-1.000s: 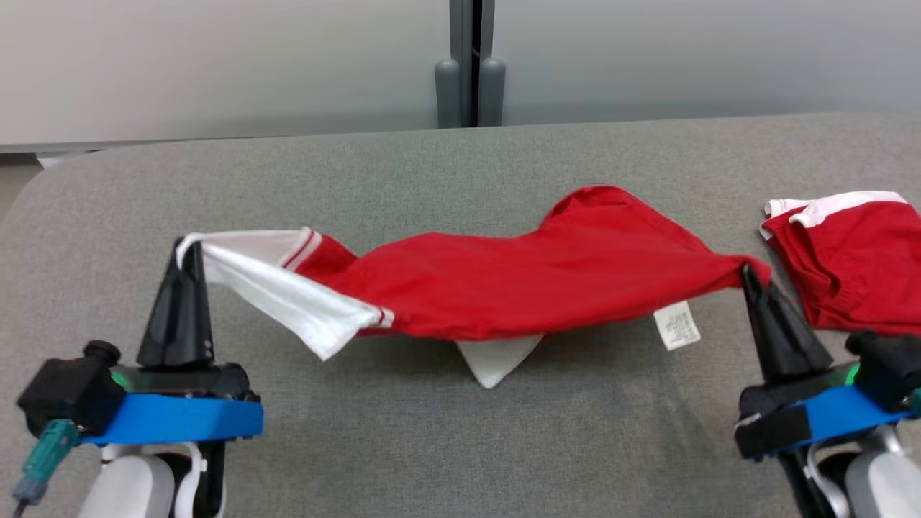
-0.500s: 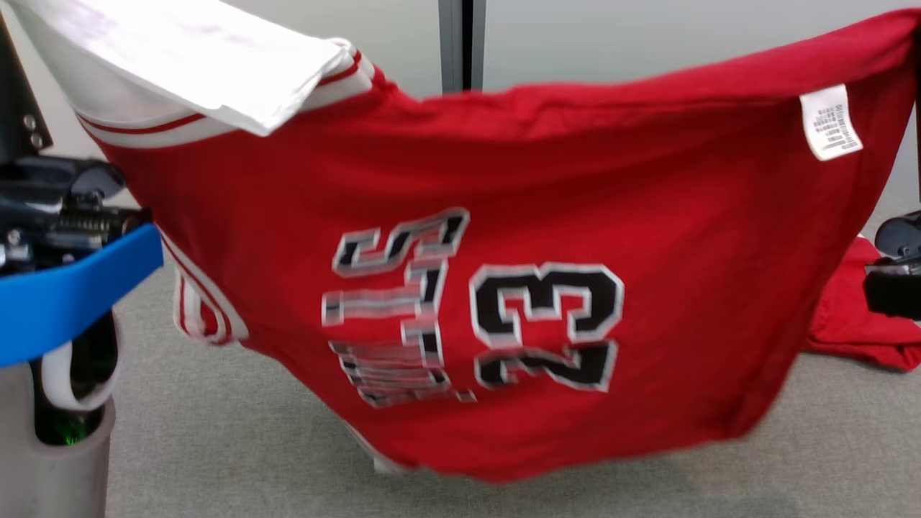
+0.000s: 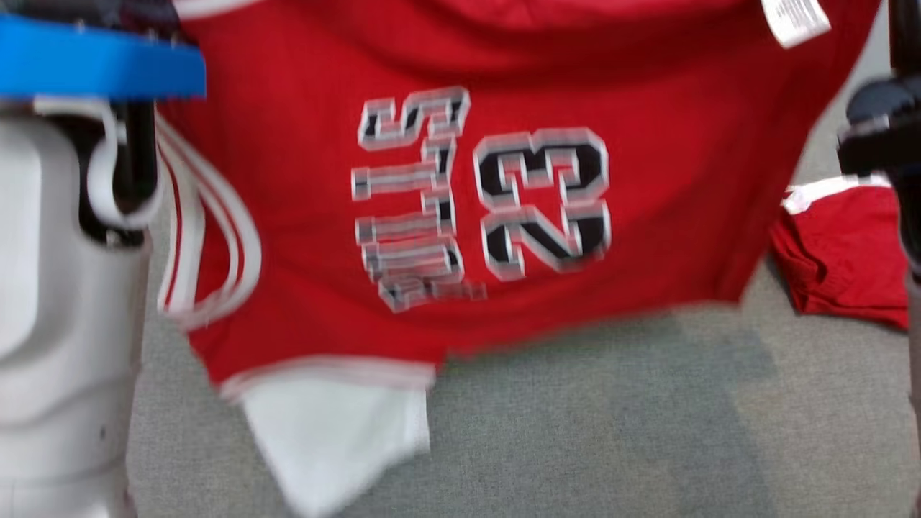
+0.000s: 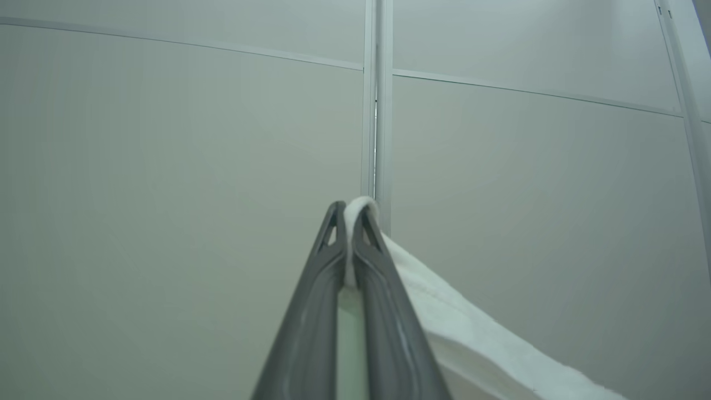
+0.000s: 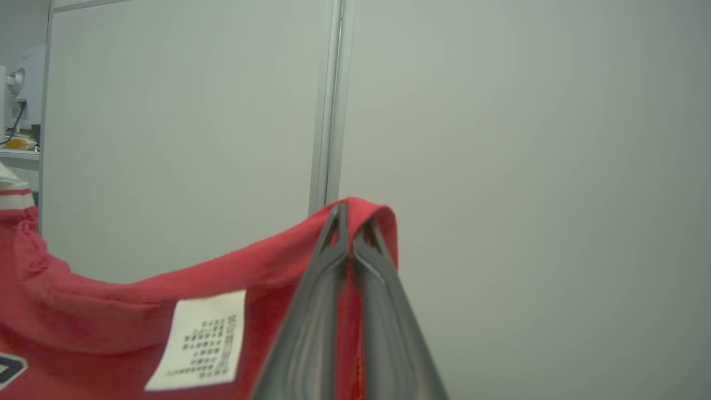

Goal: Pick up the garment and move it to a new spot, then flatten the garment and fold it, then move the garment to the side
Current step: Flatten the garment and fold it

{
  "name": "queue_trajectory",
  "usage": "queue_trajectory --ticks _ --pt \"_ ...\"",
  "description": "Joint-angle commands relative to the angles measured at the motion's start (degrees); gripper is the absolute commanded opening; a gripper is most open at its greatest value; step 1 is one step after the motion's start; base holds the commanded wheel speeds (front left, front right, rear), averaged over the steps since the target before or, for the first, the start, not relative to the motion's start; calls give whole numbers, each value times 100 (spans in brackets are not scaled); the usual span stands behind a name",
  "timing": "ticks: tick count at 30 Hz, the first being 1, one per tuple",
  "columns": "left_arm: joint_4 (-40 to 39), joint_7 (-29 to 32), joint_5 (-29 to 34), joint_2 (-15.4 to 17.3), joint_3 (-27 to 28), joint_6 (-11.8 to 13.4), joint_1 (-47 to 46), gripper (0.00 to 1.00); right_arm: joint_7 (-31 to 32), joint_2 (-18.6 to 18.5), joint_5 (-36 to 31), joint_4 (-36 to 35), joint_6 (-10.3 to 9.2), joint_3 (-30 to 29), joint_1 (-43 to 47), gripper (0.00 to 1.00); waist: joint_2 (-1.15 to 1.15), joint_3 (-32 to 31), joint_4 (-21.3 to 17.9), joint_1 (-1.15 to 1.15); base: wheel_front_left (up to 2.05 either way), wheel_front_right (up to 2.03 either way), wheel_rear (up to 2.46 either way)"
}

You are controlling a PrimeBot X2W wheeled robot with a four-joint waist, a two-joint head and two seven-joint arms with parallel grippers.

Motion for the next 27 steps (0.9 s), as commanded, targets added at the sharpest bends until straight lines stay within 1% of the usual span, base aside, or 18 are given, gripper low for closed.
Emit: queue_trajectory --ticks 1,3,7,9,11,12,18,22,24,27 --pt "533 -226 56 -71 -30 -101 -530 0 -135 69 54 400 0 110 -509 0 0 182 68 -1 0 0 0" --pt "1127 -442 141 -117 -32 -138 -1020 0 -302 123 93 843 0 231 -997 0 0 273 69 -1 0 0 0" --pt "2216 -698 329 -213 -29 -104 -1843 0 -720 249 109 1822 0 479 -1786 0 0 353 90 -1 0 0 0" --pt "2737 -760 394 -276 -42 -107 -2063 0 -928 339 118 2393 0 607 -2046 0 0 381 114 -1 0 0 0" --pt "3295 -776 347 -408 -29 -111 -2135 0 -1098 417 118 3007 0 751 -2238 0 0 425 164 -1 0 0 0" --pt "3295 -776 347 -408 -29 -111 -2135 0 -1098 417 118 3007 0 751 -2238 0 0 425 164 -1 0 0 0" --pt "5105 -802 271 -829 -153 -156 -1646 0 -1470 789 87 5018 0 1107 -2164 0 0 572 269 -1 0 0 0" --pt "6029 -810 60 -1018 -57 -194 -1246 0 -1642 1053 248 6033 0 1268 -1966 0 0 730 241 -1 0 0 0" --pt "6317 -813 -3 -1073 -45 -237 -1002 0 -1709 1153 357 6388 0 1377 -1786 0 0 762 206 -1 0 0 0" --pt "6368 -814 -146 -1104 123 -263 -661 0 -1805 1236 584 6649 0 1509 -1474 0 0 835 199 -1 0 0 0"
